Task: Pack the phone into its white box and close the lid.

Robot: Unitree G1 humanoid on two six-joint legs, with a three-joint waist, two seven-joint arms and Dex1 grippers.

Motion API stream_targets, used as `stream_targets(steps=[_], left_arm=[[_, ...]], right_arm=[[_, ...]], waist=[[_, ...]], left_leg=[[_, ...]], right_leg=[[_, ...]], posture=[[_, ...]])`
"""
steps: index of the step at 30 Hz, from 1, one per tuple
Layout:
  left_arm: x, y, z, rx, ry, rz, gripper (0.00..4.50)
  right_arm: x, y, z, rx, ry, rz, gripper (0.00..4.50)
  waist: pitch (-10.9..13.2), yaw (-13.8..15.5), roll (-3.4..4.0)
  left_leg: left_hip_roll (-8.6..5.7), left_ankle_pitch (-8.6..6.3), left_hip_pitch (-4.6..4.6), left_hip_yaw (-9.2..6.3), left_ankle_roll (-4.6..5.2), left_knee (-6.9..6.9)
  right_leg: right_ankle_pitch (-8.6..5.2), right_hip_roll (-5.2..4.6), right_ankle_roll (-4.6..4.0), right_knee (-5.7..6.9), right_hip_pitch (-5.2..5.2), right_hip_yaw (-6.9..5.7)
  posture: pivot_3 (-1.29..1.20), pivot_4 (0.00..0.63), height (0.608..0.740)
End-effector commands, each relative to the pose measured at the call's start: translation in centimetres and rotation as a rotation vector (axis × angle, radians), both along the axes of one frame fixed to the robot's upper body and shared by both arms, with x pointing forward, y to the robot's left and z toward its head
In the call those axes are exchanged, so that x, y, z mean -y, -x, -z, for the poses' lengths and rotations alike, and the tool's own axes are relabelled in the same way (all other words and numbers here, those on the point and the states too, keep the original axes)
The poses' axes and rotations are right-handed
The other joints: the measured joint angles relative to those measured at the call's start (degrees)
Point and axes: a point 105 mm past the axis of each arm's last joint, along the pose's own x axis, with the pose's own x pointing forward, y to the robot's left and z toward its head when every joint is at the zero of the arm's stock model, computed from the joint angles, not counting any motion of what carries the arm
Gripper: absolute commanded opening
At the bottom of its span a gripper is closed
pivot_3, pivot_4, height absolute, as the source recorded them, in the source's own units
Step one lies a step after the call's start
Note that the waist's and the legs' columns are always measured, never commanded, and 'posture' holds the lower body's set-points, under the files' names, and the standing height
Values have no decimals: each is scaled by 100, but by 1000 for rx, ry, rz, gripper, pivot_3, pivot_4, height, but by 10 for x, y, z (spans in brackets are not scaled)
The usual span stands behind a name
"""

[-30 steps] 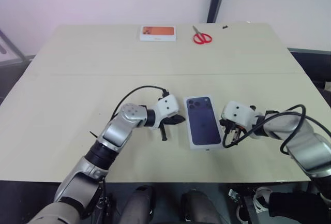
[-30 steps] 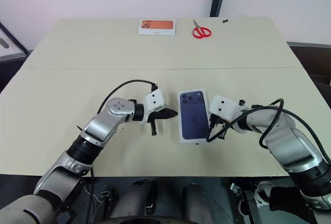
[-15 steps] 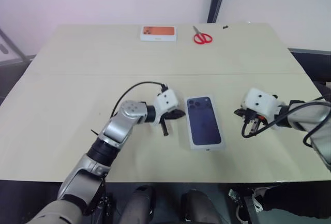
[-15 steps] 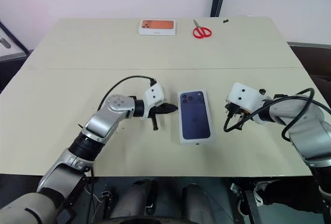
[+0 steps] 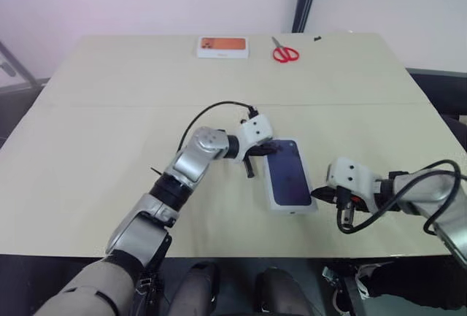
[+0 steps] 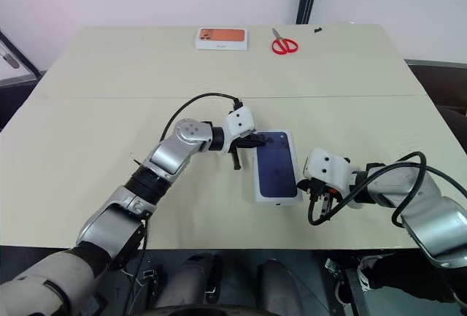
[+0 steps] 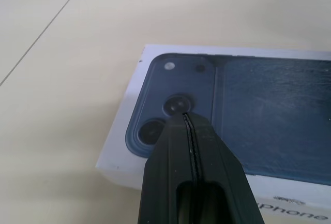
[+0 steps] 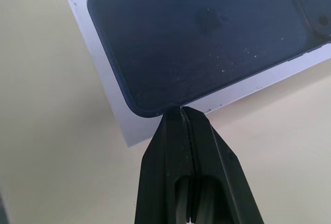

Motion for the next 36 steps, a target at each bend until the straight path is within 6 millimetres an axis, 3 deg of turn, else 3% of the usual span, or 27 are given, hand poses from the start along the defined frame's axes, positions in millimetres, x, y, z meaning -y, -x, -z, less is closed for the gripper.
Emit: stream_targets(steps=[1,7,10,12,14,16,17,19,21,25,31,36], left_arm=[[5,2,7,-4,-38,19,0],[-2,3,16,12,-63,10,0],[-13,-15,-18,61,84,-98,0],[-30,-28,-41,110,162,-192,0],[-66,-36,-62,166,220,-299,0],[-101,-36,-70,190,241,-384,0],[-123,-32,-69,196,236,-431,0],[-144,-26,-67,200,222,-486,0],[-181,-11,-55,182,191,-565,0],[-215,9,-45,153,185,-666,0],[-244,27,-41,146,212,-790,0],[-249,33,-38,144,222,-831,0]], right_arm=[[6,2,10,-5,64,12,15],[3,-3,3,33,29,14,15],[7,-30,-23,174,-60,103,15],[13,-47,-40,251,-113,164,15],[20,-67,-61,370,-207,221,15],[26,-82,-73,440,-273,271,15],[27,-88,-76,445,-318,289,15],[30,-97,-80,444,-380,307,15],[26,-105,-84,425,-473,298,15],[25,-115,-80,380,-526,279,15],[15,-114,-62,281,-540,214,15],[10,-115,-58,251,-554,197,15]], waist=[[-9,3,-16],[-18,2,-28],[-16,-17,-29],[-15,-39,-27],[-15,-76,-27],[-15,-150,-26],[-17,-159,-23],[-19,-172,-20],[-17,-157,-20],[-13,-50,-20],[-13,-5,-19],[-14,-24,-18]], left_leg=[[0,0,1,-1,0,0],[0,-5,23,-4,8,-2],[0,-5,26,-4,8,-3],[0,-2,15,-2,2,-4],[1,4,1,-2,-7,-8],[2,8,0,-3,-15,-17],[2,9,1,-3,-17,-21],[2,10,6,-4,-19,-24],[1,10,4,-4,-18,-23],[0,10,1,-8,-17,-14],[-1,7,1,-6,-14,-10],[-1,7,1,-5,-14,-14]], right_leg=[[0,0,0,0,0,0],[0,0,1,-7,27,-1],[-1,0,1,-6,27,0],[0,0,0,2,8,3],[0,3,0,11,-17,5],[0,3,0,13,-21,4],[0,3,0,11,-21,5],[0,4,0,7,-19,11],[0,3,0,6,-19,11],[0,1,0,7,-17,8],[0,-2,-1,1,-13,9],[0,-2,-1,4,-16,10]], posture=[[0,150,740],[0,150,740],[0,150,740],[0,150,740],[0,150,740],[0,150,740],[0,150,740],[0,150,740],[0,150,740],[0,150,740],[0,150,740],[0,150,740]])
